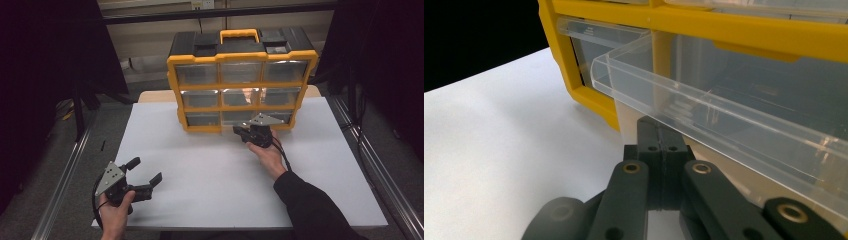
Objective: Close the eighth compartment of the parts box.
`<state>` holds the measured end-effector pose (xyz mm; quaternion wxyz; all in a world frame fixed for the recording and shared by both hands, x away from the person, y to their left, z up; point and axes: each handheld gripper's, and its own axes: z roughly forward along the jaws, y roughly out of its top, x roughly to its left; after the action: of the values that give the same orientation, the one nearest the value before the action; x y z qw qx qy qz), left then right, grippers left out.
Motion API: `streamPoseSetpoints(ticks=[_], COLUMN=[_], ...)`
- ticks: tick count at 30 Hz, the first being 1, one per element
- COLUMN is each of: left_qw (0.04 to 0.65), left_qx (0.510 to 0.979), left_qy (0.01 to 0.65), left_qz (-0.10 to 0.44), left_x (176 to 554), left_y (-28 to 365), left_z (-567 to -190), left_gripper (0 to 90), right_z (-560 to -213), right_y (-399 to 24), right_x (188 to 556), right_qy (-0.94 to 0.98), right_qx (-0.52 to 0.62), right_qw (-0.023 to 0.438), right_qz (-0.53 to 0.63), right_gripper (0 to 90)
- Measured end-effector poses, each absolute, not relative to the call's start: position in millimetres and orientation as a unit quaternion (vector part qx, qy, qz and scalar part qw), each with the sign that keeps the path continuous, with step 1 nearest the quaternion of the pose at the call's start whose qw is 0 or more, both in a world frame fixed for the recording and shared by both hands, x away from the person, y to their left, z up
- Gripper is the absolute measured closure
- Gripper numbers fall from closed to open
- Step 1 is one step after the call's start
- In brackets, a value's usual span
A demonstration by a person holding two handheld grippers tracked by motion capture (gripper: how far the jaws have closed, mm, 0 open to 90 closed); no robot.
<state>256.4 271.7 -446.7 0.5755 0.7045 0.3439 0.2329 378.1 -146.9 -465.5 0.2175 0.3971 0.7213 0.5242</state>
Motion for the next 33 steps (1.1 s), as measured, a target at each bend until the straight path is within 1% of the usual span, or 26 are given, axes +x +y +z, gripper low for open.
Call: streamPoseSetpoints(ticks=[22, 26, 29, 33], left_qw=[0.576, 0.580, 0.576, 0.577], left_qx=[0.705, 0.699, 0.705, 0.704], left_qy=[0.345, 0.351, 0.345, 0.345], left_qz=[0.229, 0.229, 0.229, 0.229], left_x=[256, 256, 256, 256], left_y=[271, 270, 271, 272], left_z=[-447, -447, -447, -447], left_gripper=[3.5, 3.5, 3.5, 3.5], right_z=[-471, -471, -469, -468], right_y=[-145, -144, -143, -140], right_x=[385, 386, 388, 390], right_qy=[0.709, 0.710, 0.708, 0.706], right_qx=[0.408, 0.408, 0.412, 0.414], right_qw=[0.218, 0.219, 0.213, 0.216], right_qz=[0.532, 0.531, 0.533, 0.533], right_gripper=[90.0, 90.0, 90.0, 90.0])
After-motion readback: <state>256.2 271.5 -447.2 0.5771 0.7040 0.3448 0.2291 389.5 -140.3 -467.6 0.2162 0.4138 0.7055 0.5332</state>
